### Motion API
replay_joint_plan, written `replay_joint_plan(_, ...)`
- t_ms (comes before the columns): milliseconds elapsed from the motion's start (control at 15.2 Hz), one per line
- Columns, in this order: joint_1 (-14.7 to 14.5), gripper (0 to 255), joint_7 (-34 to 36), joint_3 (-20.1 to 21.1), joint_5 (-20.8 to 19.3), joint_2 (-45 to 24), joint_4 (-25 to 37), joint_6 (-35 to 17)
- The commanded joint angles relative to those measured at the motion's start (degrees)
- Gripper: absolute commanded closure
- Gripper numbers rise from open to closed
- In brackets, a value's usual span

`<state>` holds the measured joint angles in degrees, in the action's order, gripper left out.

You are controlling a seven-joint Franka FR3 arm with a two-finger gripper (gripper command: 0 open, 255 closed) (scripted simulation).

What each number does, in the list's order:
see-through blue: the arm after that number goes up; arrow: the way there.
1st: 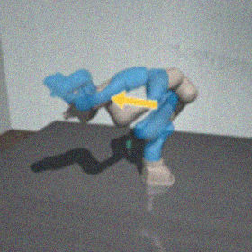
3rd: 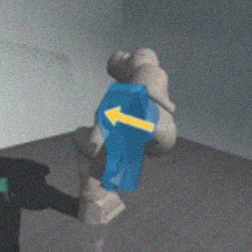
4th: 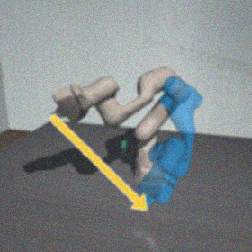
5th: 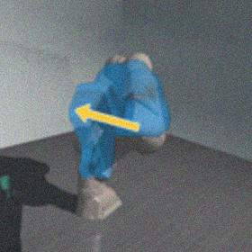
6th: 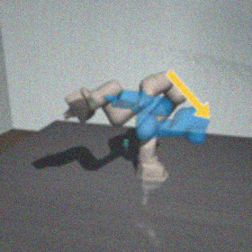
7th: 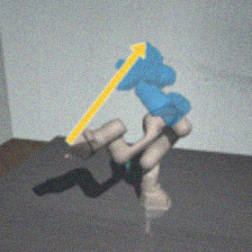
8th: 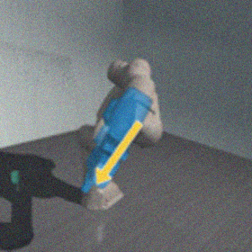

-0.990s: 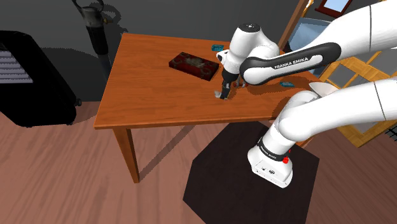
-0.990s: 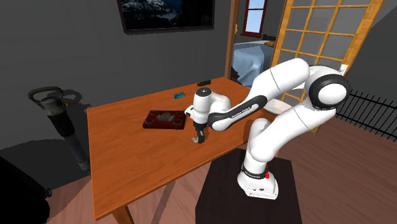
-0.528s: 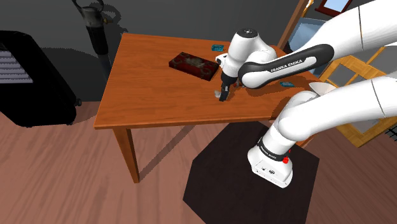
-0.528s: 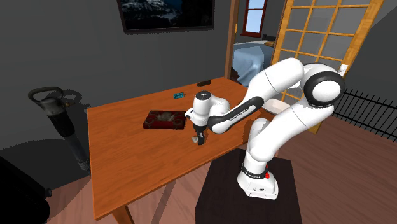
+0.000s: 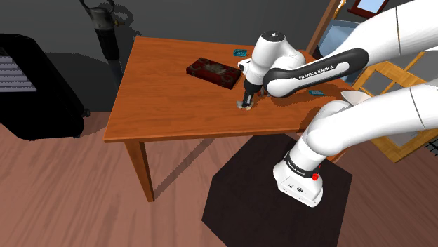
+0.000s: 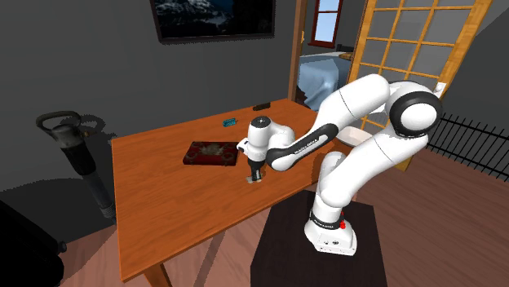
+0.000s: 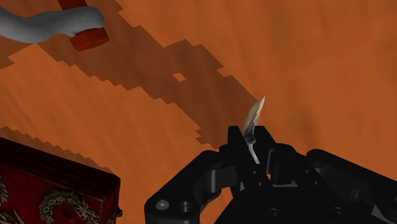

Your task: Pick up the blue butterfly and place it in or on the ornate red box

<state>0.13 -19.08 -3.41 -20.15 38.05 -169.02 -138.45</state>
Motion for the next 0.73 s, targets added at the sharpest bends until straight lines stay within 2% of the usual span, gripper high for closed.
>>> replay_joint_plan(0, 0.0, 255, 0.0, 0.0, 0.0, 0.0, -0.1, 0.0)
replay_joint_plan(264, 0.0, 255, 0.0, 0.0, 0.0, -0.1, -0.1, 0.0)
replay_joint_plan(660, -1.1, 255, -1.7, -0.1, 1.7, 3.9, 2.6, 6.5)
